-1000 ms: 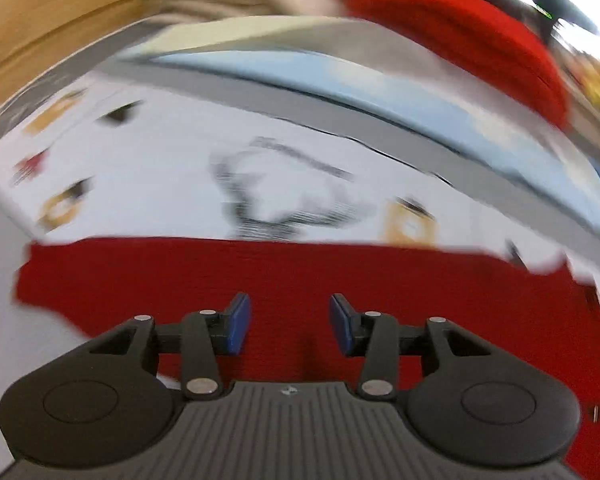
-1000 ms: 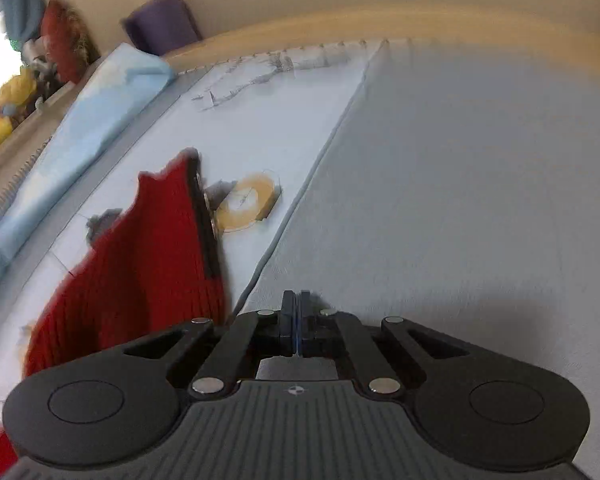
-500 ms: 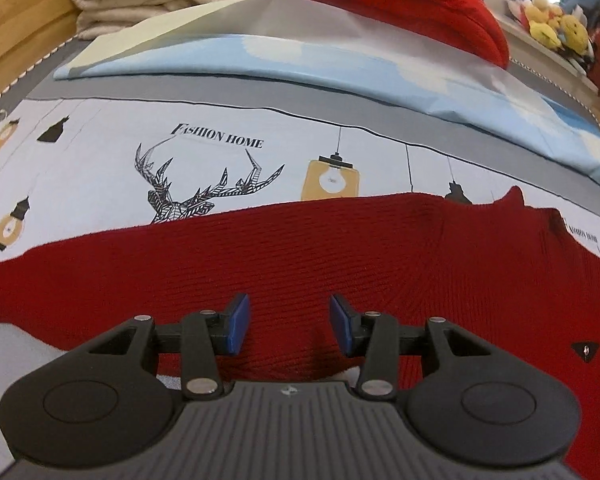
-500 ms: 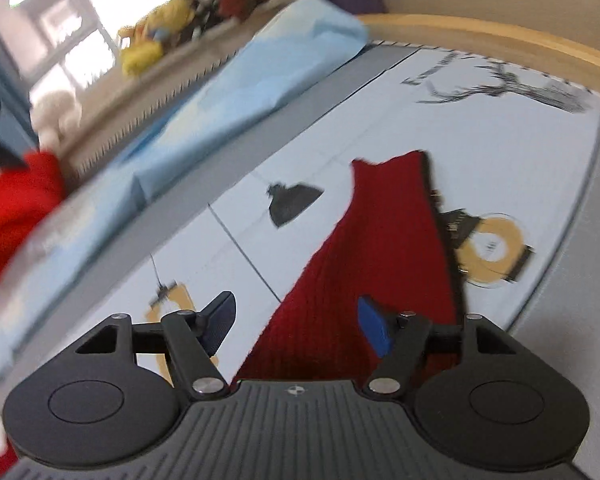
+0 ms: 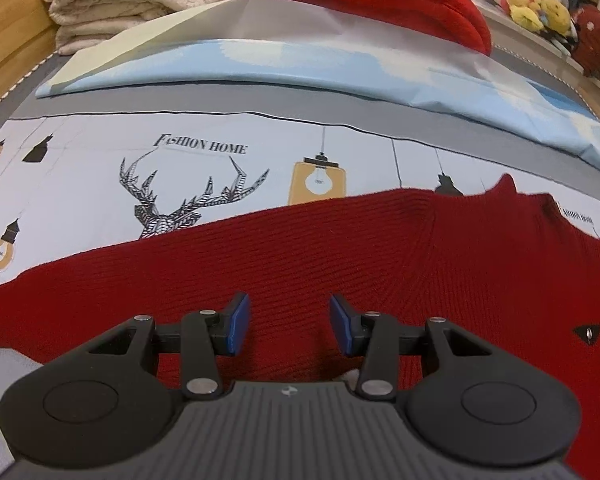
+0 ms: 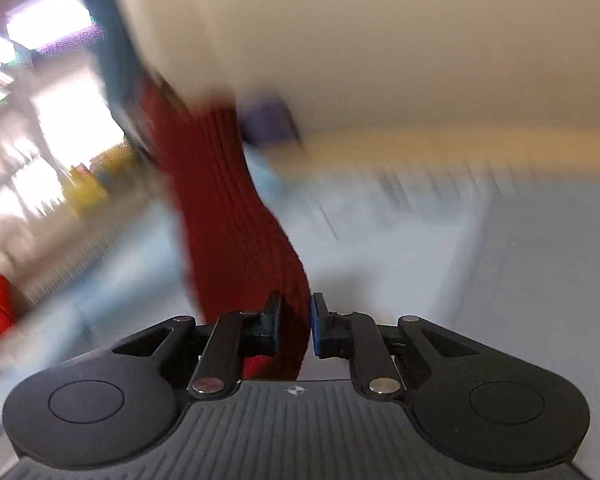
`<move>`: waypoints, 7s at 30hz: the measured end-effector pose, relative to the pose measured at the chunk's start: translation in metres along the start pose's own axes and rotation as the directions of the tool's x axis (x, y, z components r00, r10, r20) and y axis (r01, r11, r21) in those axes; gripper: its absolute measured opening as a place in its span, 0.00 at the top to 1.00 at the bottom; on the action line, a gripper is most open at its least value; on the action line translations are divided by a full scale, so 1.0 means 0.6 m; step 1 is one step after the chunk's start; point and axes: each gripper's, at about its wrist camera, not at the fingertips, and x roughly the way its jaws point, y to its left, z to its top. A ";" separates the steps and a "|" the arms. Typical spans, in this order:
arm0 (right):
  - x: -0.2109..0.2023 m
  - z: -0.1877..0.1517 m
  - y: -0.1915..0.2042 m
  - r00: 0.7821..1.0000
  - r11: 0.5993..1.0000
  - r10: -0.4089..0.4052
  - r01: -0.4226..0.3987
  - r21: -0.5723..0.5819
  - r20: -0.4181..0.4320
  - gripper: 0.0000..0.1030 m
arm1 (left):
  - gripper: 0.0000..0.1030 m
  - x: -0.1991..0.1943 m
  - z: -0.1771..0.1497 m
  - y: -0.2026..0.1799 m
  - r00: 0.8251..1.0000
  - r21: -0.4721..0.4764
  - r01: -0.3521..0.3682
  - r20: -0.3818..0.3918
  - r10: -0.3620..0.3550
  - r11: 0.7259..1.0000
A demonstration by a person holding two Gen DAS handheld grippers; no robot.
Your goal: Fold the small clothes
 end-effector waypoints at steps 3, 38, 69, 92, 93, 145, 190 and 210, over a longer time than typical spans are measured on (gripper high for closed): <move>0.042 -0.018 -0.077 0.983 0.973 -0.017 0.058 0.224 -0.182 0.83 | 0.53 0.001 -0.007 -0.001 1.000 0.005 0.005 -0.010 -0.005 1.000; -0.038 0.037 0.055 0.996 0.959 -0.077 0.087 -0.269 0.045 0.90 | 0.51 -0.028 -0.002 0.043 1.000 -0.093 0.024 0.001 -0.024 0.995; -0.370 -0.386 0.522 0.707 0.388 0.341 -0.706 -0.592 -0.620 0.57 | 0.47 -0.111 0.050 0.128 0.991 -0.282 0.086 0.124 -0.053 0.956; -0.186 -0.177 0.293 0.813 0.948 0.201 -0.303 -0.102 -0.547 0.61 | 0.68 0.029 0.005 -0.021 0.900 -0.315 0.370 -0.110 -0.421 0.874; -0.180 -0.173 0.290 0.809 0.951 0.200 -0.295 -0.088 -0.552 0.61 | 0.68 0.048 -0.004 -0.029 0.875 -0.351 0.390 -0.147 -0.461 0.851; -0.158 -0.218 0.361 0.829 0.922 0.120 -0.297 -0.249 -0.547 0.50 | 0.43 0.007 0.025 0.012 0.996 -0.283 0.085 -0.010 -0.091 0.955; -0.185 -0.224 0.374 0.859 0.870 0.091 -0.314 -0.379 -0.504 0.48 | 0.88 0.035 -0.081 0.311 0.937 -0.692 -0.328 -0.153 0.313 0.643; -0.224 -0.199 0.401 0.822 0.815 0.226 -0.454 -0.361 -0.523 0.54 | 0.87 -0.118 -0.009 -0.144 0.779 -0.204 0.625 0.226 -0.585 0.754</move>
